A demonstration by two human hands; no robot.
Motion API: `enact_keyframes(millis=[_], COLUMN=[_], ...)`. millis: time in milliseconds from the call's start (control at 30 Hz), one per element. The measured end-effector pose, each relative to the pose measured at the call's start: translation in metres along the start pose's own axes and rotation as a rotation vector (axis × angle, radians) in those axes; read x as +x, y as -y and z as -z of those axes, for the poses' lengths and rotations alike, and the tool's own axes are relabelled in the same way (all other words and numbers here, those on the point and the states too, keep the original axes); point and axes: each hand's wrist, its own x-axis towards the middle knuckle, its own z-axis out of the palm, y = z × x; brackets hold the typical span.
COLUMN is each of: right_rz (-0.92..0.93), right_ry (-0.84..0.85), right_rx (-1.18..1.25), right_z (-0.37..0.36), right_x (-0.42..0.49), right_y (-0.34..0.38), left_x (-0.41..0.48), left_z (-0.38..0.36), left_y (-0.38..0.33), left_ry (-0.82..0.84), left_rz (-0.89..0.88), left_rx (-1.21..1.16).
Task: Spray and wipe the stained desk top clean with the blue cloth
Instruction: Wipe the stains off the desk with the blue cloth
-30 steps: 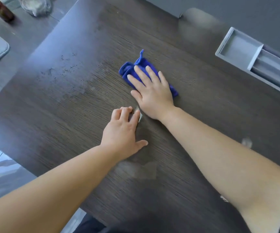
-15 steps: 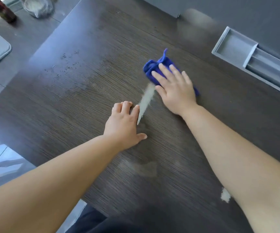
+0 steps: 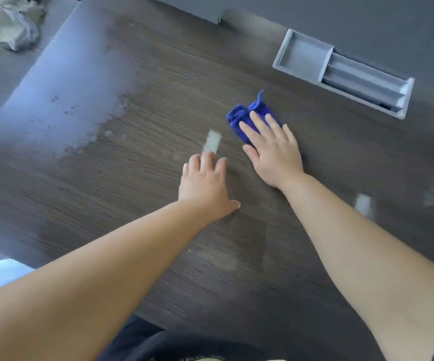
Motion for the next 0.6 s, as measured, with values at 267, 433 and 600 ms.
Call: enact_keyframes(millis=[267, 433, 600], right_rz=[-0.887, -0.247, -0.331], right_ry=[-0.087, -0.069, -0.06], right_rx=[0.161, 0.07, 0.009], right_z=[0.013, -0.01, 0.001], right_x=[-0.026, -0.063, -0.095], right_y=[-0.069, -0.01, -0.097], left_x=[0.001, 0.003, 0.005], left_z=[-0.014, -0.013, -0.012], left_y=[-0.016, -0.021, -0.024], left_ry=[0.14, 0.14, 0.142], left_rz=[-0.01, 0.014, 0.014], left_rx=[0.153, 0.176, 0.181])
